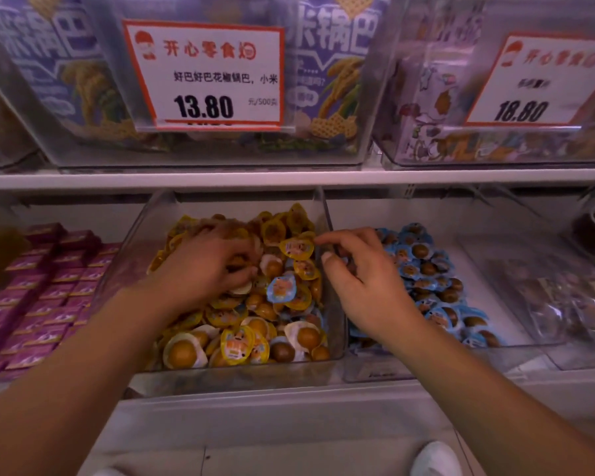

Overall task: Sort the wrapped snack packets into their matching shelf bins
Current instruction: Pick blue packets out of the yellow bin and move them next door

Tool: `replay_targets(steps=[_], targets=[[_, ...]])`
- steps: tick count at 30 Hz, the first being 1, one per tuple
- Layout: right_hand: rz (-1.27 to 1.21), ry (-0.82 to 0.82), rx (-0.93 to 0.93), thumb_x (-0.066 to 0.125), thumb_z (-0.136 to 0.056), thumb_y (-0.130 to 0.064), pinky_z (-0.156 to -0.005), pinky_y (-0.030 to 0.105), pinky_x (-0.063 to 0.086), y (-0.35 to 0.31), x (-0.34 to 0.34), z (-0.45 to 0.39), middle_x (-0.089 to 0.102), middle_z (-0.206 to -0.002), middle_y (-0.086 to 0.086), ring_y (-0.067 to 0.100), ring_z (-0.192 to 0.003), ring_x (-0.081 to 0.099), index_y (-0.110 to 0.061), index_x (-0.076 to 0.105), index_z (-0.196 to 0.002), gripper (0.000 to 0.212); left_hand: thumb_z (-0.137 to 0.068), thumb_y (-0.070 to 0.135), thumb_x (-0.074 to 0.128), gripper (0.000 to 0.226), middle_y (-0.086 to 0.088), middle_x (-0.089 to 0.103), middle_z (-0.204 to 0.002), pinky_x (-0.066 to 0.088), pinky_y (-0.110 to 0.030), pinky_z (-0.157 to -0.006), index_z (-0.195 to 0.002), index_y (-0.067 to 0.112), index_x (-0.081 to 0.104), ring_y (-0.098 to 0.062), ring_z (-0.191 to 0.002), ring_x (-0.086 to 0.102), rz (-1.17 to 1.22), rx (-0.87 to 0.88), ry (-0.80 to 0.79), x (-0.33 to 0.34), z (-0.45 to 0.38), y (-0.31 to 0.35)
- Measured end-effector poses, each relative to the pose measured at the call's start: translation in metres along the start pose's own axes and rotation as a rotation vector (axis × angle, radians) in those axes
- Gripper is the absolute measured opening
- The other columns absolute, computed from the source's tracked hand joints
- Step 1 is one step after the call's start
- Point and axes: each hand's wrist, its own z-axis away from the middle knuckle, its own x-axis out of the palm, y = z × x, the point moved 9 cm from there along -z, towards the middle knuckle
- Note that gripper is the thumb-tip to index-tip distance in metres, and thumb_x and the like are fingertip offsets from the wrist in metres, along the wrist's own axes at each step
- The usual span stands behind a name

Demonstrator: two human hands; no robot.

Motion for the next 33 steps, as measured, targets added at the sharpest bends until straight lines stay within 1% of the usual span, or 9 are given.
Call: replay_targets(steps=[7, 10, 13, 16, 19, 25, 27, 30, 33], targets=[[0.001, 0.02, 0.0, 0.052, -0.096, -0.03, -0.082, -0.004, 0.031, 0.001, 0.001, -0.001, 0.045, -0.111, -0.006, -0.006, -0.1, 0.048, -0.032, 0.064, -0.115, 0.022, -0.082, 0.069, 0.044, 0.044, 0.008, 0.057, -0.121, 0.047, -0.04, -0.096, -0.105, 0.039, 0.068, -0.016, -0.111, 0.057, 0.098, 0.049, 0.103, -0.007, 0.016, 0.041], [0.0, 0.034, 0.003, 0.048, -0.092, -0.036, -0.081, -0.003, 0.031, 0.001, 0.001, -0.002, 0.045, -0.109, -0.007, -0.005, -0.099, 0.049, -0.032, 0.064, -0.112, 0.025, -0.079, 0.078, 0.042, 0.052, 0.022, 0.035, -0.104, 0.038, -0.025, -0.077, -0.111, 0.042, 0.059, -0.006, -0.099, 0.045, 0.027, 0.181, -0.027, 0.022, 0.027, 0.076], [-0.011, 0.038, 0.006, 0.046, -0.091, -0.038, -0.08, -0.004, 0.03, 0.0, 0.001, -0.002, 0.045, -0.109, -0.007, -0.007, -0.102, 0.048, -0.033, 0.063, -0.112, 0.027, -0.071, 0.084, 0.047, 0.063, 0.019, 0.022, -0.102, 0.029, -0.027, -0.075, -0.122, 0.047, 0.05, -0.007, -0.096, 0.032, -0.049, 0.219, -0.191, 0.04, 0.029, 0.079], [-0.013, 0.039, 0.004, 0.047, -0.091, -0.036, -0.081, -0.003, 0.03, 0.0, 0.001, -0.001, 0.046, -0.108, -0.006, -0.006, -0.1, 0.049, -0.032, 0.064, -0.113, 0.028, -0.069, 0.083, 0.049, 0.06, 0.012, 0.03, -0.105, 0.035, -0.031, -0.077, -0.117, 0.046, 0.051, -0.009, -0.092, 0.029, -0.111, 0.254, -0.198, 0.038, 0.029, 0.083], [-0.021, 0.04, 0.009, 0.047, -0.09, -0.035, -0.082, -0.002, 0.031, 0.0, 0.001, -0.002, 0.046, -0.107, -0.007, -0.007, -0.099, 0.049, -0.032, 0.064, -0.112, 0.028, -0.072, 0.074, 0.053, 0.053, 0.006, 0.045, -0.109, 0.045, -0.038, -0.082, -0.112, 0.039, 0.058, -0.017, -0.097, 0.046, -0.187, 0.283, -0.2, 0.041, 0.029, 0.095], [-0.027, 0.018, 0.025, 0.046, -0.09, -0.038, -0.082, -0.002, 0.032, 0.0, 0.001, -0.001, 0.045, -0.108, -0.009, -0.006, -0.099, 0.049, -0.035, 0.063, -0.112, 0.028, -0.076, 0.055, 0.061, 0.035, 0.01, 0.052, -0.102, 0.04, -0.032, -0.071, -0.105, 0.036, 0.059, -0.019, -0.094, 0.055, -0.226, 0.182, -0.11, 0.023, 0.021, 0.066], [-0.019, 0.013, 0.027, 0.046, -0.09, -0.038, -0.082, -0.003, 0.031, 0.0, 0.001, 0.0, 0.044, -0.108, -0.009, -0.007, -0.1, 0.048, -0.035, 0.063, -0.113, 0.028, -0.081, 0.051, 0.064, 0.026, 0.013, 0.058, -0.102, 0.047, -0.033, -0.074, -0.102, 0.037, 0.06, -0.015, -0.094, 0.058, -0.117, 0.12, -0.08, 0.013, 0.02, 0.045], [0.002, 0.005, 0.011, 0.049, -0.094, -0.035, -0.082, 0.0, 0.033, -0.001, 0.001, 0.0, 0.044, -0.109, -0.008, -0.005, -0.099, 0.049, -0.036, 0.062, -0.113, 0.023, -0.085, 0.042, 0.072, 0.016, 0.018, 0.066, -0.096, 0.051, -0.028, -0.075, -0.099, 0.039, 0.065, 0.002, -0.089, 0.062, 0.326, -0.05, -0.019, -0.002, 0.023, 0.013], [0.065, 0.004, 0.002, 0.052, -0.096, -0.028, -0.09, 0.019, 0.043, -0.006, -0.002, 0.0, 0.045, -0.113, -0.006, 0.003, -0.1, 0.05, -0.028, 0.063, -0.117, 0.023, -0.085, 0.038, 0.073, 0.016, 0.02, 0.069, -0.1, 0.054, -0.023, -0.081, -0.1, 0.039, 0.068, 0.006, -0.091, 0.064, 0.532, -0.151, 0.134, -0.014, 0.028, 0.0]])
